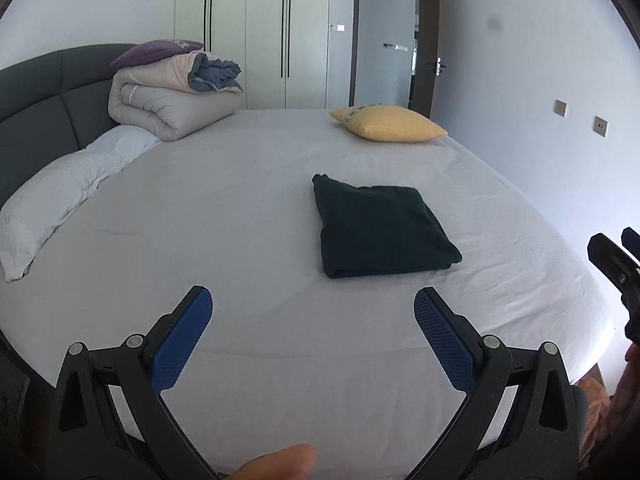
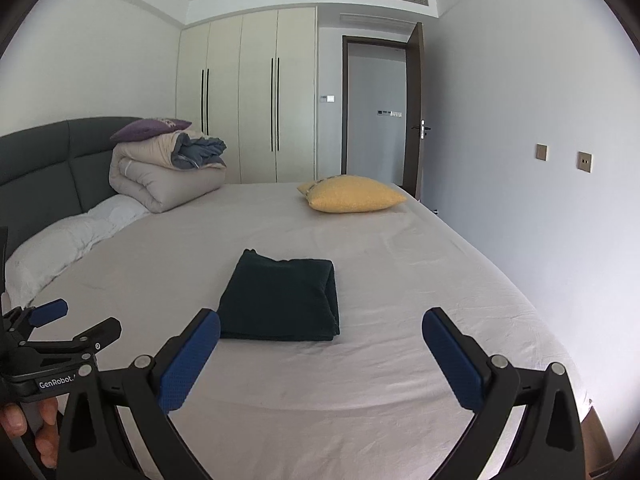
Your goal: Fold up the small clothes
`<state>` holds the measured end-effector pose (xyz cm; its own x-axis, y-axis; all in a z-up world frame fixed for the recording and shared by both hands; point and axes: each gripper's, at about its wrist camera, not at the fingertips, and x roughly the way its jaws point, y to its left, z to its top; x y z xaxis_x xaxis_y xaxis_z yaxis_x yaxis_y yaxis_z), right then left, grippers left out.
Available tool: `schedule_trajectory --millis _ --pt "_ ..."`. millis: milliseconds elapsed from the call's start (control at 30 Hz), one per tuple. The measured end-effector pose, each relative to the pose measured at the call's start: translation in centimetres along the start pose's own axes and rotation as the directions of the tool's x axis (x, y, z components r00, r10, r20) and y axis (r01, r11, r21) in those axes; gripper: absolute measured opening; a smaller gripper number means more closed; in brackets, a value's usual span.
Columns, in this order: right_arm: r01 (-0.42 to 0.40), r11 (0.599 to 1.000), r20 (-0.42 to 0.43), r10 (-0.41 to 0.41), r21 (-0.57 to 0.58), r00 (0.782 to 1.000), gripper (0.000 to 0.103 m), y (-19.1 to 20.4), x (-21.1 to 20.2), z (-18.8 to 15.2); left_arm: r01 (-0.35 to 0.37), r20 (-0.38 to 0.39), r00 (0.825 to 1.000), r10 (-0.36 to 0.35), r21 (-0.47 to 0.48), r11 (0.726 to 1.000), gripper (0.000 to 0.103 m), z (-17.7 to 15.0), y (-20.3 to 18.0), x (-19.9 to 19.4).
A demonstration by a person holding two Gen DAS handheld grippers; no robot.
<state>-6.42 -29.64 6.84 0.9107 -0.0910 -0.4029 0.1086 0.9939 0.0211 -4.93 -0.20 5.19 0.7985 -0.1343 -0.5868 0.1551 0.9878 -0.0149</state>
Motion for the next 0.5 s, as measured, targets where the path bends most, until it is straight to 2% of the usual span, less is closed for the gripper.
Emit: schedule_trajectory --millis 100,233,500 --pt "-0.002 1.0 -0.06 0.002 0.0 0.998 0.103 0.5 1.1 -0.9 0.001 -0.041 0.999 -0.002 -0.027 1.0 0.103 -0.5 0.8 1.2" --pt "-0.036 0.997 -0.119 0.044 0.063 0.992 0.103 0.6 2.0 -1.8 -0.015 -0.054 0.998 0.013 -0.039 0.999 0.103 -0.7 1.6 1.7" --pt "-0.04 0.997 -0.161 0.05 0.061 0.986 0.103 1.4 3.0 -2.7 -0.008 -0.073 0.997 0.006 -0.026 1.0 0.103 -0.9 1.9 2.6"
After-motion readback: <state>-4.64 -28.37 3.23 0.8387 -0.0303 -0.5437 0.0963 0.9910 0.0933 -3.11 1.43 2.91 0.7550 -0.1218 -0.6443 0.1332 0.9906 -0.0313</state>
